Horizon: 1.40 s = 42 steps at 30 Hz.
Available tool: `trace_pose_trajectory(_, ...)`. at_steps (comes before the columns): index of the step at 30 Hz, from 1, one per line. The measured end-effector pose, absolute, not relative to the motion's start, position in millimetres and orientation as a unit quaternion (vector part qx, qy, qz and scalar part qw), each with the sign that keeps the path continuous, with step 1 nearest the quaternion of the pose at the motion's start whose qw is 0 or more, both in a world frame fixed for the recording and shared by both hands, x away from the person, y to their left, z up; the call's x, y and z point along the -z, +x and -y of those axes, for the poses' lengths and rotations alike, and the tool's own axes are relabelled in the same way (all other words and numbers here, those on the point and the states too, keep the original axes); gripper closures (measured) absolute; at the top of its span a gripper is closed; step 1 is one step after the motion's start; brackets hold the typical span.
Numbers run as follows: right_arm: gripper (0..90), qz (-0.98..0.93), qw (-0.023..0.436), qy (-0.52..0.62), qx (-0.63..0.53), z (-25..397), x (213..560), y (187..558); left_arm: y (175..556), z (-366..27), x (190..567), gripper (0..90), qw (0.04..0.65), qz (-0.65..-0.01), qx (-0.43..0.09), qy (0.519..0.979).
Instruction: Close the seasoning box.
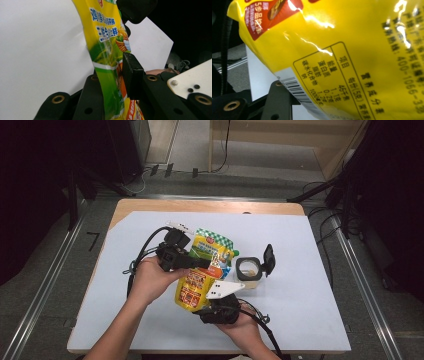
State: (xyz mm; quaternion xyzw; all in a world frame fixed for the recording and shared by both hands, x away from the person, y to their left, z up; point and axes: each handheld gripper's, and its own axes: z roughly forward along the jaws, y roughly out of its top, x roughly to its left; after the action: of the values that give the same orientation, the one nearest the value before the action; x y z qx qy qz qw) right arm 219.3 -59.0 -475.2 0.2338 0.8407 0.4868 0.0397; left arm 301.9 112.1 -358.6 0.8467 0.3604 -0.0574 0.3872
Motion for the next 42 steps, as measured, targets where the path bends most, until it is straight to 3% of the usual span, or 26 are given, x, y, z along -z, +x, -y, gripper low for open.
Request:
trace_pose_trajectory(18,57.4,-0.836,0.023,0.229,-0.498,61,466,213,299,-98,365,76.9,0.388,-0.352,0.04,0.851)
trace_pose_trajectory(42,51.5,-0.835,0.025,0.246,-0.491,64,464,210,300,-82,370,79.6,0.378,-0.374,0.035,0.846)
